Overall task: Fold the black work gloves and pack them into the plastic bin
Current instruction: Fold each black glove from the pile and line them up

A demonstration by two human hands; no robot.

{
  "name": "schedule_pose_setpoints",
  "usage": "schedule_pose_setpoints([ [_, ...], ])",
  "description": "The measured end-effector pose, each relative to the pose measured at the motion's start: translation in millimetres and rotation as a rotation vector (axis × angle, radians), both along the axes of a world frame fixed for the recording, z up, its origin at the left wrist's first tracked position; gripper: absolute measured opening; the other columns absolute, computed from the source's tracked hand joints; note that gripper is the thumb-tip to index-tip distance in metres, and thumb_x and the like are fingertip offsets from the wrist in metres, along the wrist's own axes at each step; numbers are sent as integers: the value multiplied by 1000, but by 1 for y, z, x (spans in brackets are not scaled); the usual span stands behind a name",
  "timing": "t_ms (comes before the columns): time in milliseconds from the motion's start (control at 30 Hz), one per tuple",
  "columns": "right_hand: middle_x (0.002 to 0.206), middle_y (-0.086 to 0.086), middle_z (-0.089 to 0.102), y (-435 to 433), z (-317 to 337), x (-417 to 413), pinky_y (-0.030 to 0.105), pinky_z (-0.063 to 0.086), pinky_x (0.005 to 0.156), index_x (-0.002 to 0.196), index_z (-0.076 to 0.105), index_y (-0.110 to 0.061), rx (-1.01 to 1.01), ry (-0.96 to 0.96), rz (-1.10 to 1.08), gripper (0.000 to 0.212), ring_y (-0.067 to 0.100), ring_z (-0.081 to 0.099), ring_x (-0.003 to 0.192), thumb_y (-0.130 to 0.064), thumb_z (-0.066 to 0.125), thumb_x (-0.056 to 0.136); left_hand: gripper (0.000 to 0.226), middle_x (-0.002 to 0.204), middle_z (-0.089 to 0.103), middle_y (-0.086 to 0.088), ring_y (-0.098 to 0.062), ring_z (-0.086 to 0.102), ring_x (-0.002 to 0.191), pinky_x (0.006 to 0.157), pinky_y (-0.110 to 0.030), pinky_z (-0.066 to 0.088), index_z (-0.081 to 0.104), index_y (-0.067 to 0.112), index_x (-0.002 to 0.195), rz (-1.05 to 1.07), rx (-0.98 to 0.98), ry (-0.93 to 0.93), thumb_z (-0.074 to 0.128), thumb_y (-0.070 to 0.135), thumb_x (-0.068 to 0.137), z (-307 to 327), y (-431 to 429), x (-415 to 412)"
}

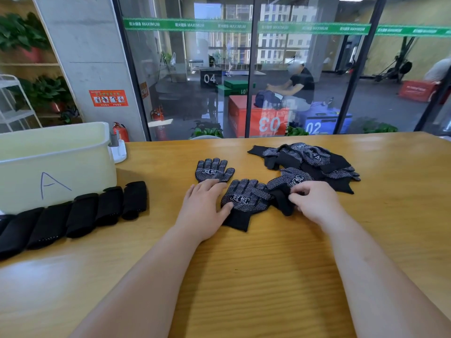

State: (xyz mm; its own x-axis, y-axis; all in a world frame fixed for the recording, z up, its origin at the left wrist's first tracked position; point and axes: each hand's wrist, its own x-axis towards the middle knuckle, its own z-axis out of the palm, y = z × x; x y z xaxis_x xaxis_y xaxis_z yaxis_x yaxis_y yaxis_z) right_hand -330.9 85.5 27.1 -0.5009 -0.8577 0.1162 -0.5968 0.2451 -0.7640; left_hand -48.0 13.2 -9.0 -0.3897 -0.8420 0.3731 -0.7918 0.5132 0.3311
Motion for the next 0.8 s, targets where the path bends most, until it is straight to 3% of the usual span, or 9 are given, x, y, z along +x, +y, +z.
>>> schedule_pose_setpoints([
  [67, 108, -8, 76, 3, 2, 2, 30, 52, 87, 105, 82, -31, 83, 190, 41, 19, 19, 68, 105, -25, 79, 87, 50, 158, 45, 20, -9, 35, 152, 133, -44, 12, 53, 42, 150, -70, -11, 16, 62, 50, 101, 1, 1, 1],
  [200, 114, -7, 74, 7, 1, 1, 29, 48, 83, 114, 81, -32, 149, 299, 93, 29, 18, 65, 104, -30, 82, 85, 41, 150, 52, 27, -5, 36, 151, 132, -47, 14, 64, 45, 137, -153, -18, 49, 65, 34, 98, 1, 0, 3],
  [367, 88, -14, 66, 17, 2, 2, 24, 42, 66, 88, 77, -39, 157, 364, 146, 10, 15, 64, 92, -37, 86, 83, 33, 135, 64, 29, 3, 41, 144, 133, -43, 11, 73, 42, 121, -204, 16, 44, 62, 30, 93, 2, 2, 6],
  [500, 110, -17, 60, 24, 4, 7, 33, 39, 90, 80, 74, -41, -6, 406, 198, 13, 12, 49, 110, -36, 83, 88, 37, 124, 68, 28, 3, 50, 133, 132, -44, 16, 74, 42, 109, -173, -8, 65, 47, 54, 88, 1, 4, 4],
  [567, 113, -23, 62, 27, 6, 8, 32, 39, 92, 89, 76, -42, -40, 380, 273, 11, 4, 52, 109, -33, 82, 89, 36, 120, 67, 26, 1, 55, 127, 131, -44, 19, 72, 41, 105, -155, -26, 35, 45, 61, 89, 3, 7, 4],
  [667, 122, -28, 65, 29, 5, 10, 31, 50, 99, 124, 70, -52, 58, 393, 434, 40, -2, 60, 111, -30, 78, 91, 32, 118, 62, 23, -3, 58, 120, 131, -42, 19, 67, 42, 108, -142, -46, -37, 54, 65, 91, 7, 15, 3],
  [800, 165, -23, 37, 25, 5, 16, 41, 37, 120, 159, 36, -51, 193, 496, 475, 71, 13, 37, 148, -38, 67, 97, 38, 122, 58, 21, -7, 59, 121, 131, -44, 19, 64, 41, 118, -121, -30, -132, 57, 69, 93, 17, 23, 9],
])
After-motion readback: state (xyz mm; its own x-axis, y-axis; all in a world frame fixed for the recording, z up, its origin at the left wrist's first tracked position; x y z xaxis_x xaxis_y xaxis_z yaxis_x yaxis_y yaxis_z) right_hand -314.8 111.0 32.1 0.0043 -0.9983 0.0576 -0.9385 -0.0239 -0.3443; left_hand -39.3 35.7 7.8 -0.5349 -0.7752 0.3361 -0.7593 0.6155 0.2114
